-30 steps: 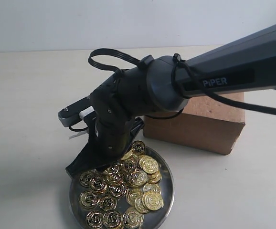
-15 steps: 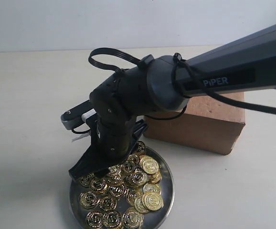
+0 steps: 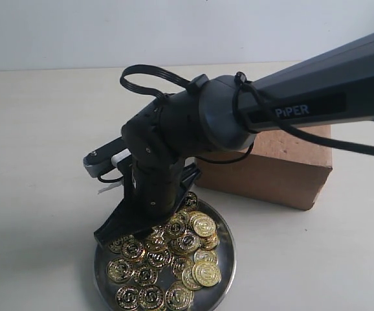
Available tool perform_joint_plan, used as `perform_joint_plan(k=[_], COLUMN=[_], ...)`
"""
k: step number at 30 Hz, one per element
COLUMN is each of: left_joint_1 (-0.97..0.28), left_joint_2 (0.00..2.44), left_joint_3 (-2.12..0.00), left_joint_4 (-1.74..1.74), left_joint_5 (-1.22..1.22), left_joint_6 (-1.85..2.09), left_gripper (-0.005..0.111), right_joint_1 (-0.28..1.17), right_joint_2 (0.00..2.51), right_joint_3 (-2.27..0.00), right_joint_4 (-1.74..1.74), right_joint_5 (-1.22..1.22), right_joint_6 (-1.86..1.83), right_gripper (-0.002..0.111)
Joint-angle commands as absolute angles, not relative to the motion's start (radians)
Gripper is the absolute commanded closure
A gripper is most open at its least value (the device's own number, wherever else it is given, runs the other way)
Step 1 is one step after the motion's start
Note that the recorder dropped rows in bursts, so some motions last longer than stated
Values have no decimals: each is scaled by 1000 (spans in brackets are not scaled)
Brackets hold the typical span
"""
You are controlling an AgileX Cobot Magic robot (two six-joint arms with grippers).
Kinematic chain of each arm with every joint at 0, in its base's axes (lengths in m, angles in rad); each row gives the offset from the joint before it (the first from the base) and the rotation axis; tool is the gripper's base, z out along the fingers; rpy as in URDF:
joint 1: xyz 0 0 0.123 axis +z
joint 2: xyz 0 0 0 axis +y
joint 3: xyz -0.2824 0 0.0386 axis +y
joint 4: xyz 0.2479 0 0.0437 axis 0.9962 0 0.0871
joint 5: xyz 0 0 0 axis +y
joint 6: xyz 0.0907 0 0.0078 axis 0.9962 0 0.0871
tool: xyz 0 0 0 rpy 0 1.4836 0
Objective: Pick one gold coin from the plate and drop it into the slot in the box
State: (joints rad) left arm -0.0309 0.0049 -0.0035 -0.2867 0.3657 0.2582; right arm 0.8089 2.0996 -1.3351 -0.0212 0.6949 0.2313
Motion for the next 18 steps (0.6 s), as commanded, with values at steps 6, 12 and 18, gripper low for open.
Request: perform_joint_plan(k=[6,12,18], left_joint_1=[-29,-29,-29], left_joint_2=[0,0,0], left_joint_3=[0,0,0], left_joint_4=[-280,-280,-280], left_joint_5=[363,363,363], left_joint_6=[256,256,256], left_gripper=[107,107,107], right_joint_1=[803,803,803], right_joint_2=[2109,2109,2056], right_joint_3=[-1334,-1334,-1334], right_joint_4=[-17,-17,-18], right_joint_5=[706,706,712], right_joint_6=[228,228,213], right_gripper=[66,84,85])
